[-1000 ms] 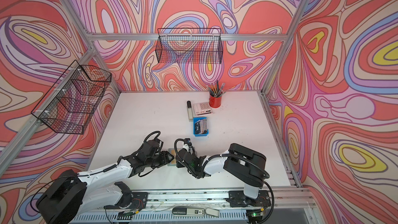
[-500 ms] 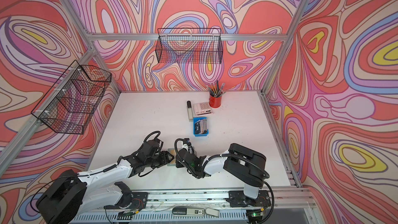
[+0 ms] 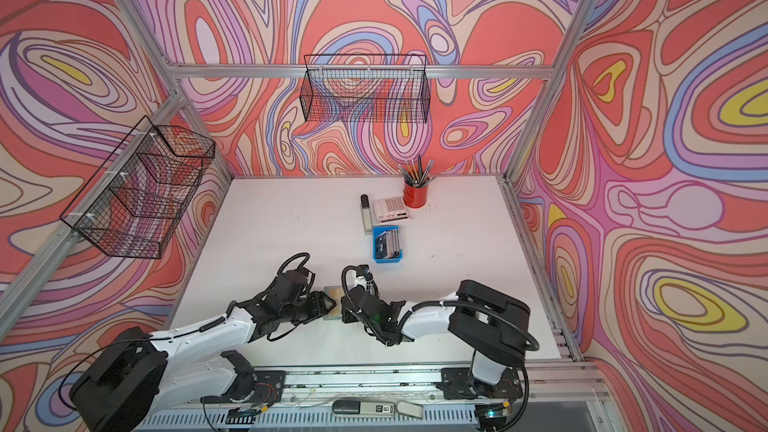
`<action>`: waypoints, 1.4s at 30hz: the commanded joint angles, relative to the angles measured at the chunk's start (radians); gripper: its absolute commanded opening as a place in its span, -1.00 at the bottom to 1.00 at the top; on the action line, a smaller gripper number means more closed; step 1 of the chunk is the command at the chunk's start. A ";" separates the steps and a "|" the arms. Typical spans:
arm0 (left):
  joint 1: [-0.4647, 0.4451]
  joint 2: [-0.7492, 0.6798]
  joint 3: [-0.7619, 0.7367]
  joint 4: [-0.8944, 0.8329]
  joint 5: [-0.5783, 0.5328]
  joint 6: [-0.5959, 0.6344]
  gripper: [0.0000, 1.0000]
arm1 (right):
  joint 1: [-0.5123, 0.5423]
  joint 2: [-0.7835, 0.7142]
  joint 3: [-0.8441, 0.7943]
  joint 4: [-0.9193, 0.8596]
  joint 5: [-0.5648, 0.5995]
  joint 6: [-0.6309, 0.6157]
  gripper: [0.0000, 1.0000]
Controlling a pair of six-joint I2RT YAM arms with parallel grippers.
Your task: Put the credit cards into the card holder
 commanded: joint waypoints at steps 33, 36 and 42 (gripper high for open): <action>-0.001 -0.006 0.004 -0.006 0.003 -0.002 0.02 | 0.001 0.036 -0.042 -0.045 0.072 0.064 -0.29; -0.001 -0.006 0.003 -0.005 0.002 -0.003 0.02 | 0.000 0.015 -0.056 -0.008 0.049 0.064 -0.28; -0.001 -0.007 0.003 -0.005 0.004 -0.002 0.02 | 0.000 0.016 -0.059 0.029 0.015 0.050 -0.28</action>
